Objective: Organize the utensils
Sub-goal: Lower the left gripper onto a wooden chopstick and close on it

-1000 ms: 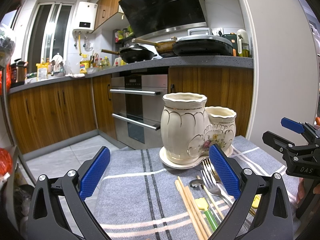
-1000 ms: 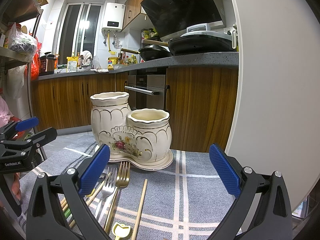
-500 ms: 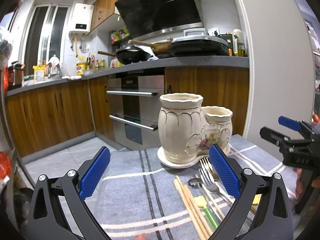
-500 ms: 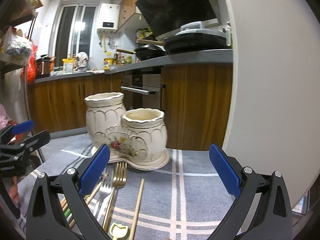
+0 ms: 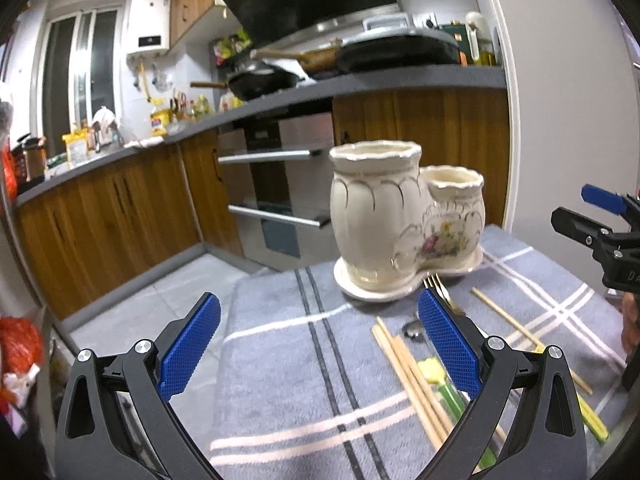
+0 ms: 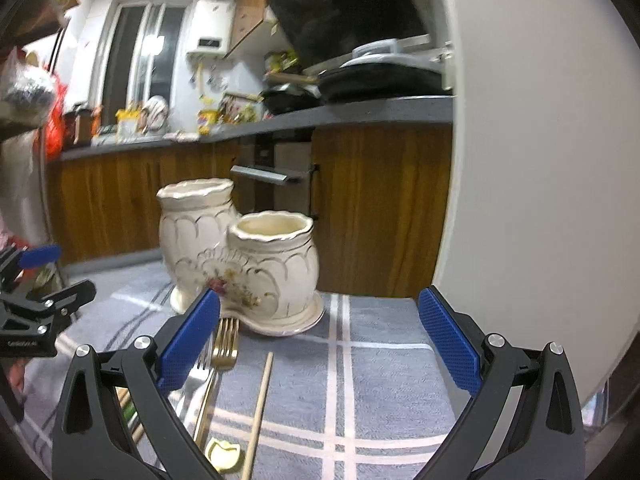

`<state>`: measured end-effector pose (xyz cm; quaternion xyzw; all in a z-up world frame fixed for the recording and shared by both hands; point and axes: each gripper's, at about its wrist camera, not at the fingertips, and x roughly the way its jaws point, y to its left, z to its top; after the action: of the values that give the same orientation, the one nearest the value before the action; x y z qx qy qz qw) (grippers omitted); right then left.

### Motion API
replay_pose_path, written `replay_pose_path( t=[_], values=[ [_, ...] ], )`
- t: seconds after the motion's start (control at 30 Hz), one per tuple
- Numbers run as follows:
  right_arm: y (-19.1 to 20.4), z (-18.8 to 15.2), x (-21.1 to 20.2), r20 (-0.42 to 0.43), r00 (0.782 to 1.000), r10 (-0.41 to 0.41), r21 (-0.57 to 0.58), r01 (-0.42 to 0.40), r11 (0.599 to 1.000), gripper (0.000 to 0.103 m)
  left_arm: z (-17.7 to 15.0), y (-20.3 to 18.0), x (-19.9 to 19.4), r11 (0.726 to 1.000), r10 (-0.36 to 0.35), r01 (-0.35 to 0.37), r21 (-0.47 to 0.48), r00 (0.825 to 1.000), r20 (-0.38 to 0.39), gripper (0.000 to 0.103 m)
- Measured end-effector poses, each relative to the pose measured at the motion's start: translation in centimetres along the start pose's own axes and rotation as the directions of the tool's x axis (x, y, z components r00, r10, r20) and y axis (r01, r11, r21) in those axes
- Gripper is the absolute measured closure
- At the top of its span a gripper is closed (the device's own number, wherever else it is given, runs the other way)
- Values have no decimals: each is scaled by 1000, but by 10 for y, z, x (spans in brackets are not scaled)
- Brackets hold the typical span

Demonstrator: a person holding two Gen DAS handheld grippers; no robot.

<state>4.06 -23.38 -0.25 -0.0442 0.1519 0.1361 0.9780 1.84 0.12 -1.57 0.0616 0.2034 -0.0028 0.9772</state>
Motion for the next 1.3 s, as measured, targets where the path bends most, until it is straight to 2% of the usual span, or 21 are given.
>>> replay_pose_path(
  t=[0.23,0.33,0.43,0.5,0.63,0.73,0.83,0.93,1.3],
  values=[
    [-15,-4,19,-140,988,72,49,-65,997,5,-6,-4,14,999,-38,38,-3,991,-130,6],
    [-15,-10,27,-203,975,95,61,-85,995,5,-10,-7,22,996,-86,85,-12,977,-193,7],
    [-7,-18,34,-261,961,88,21,-86,996,5,-15,-14,28,992,-120,123,-4,962,-246,11],
    [-3,-21,37,-287,955,80,-1,-83,997,5,-17,-17,31,991,-123,131,10,954,-272,21],
    [-4,-24,38,-318,942,105,25,-102,994,5,-21,-19,35,986,-159,167,-1,936,-313,32],
    [-4,-26,43,-364,923,123,46,-114,992,15,-24,-23,37,983,-175,186,0,922,-345,39],
    [-3,-28,46,-394,910,129,50,-119,992,25,-28,-27,40,980,-181,198,8,908,-378,50],
    [-1,-29,47,-402,906,132,40,-127,991,31,-31,-27,42,979,-182,202,10,900,-396,57],
    [10,-34,51,-418,899,132,-7,-148,989,31,-31,-27,44,979,-188,205,-2,895,-404,57]
  ],
)
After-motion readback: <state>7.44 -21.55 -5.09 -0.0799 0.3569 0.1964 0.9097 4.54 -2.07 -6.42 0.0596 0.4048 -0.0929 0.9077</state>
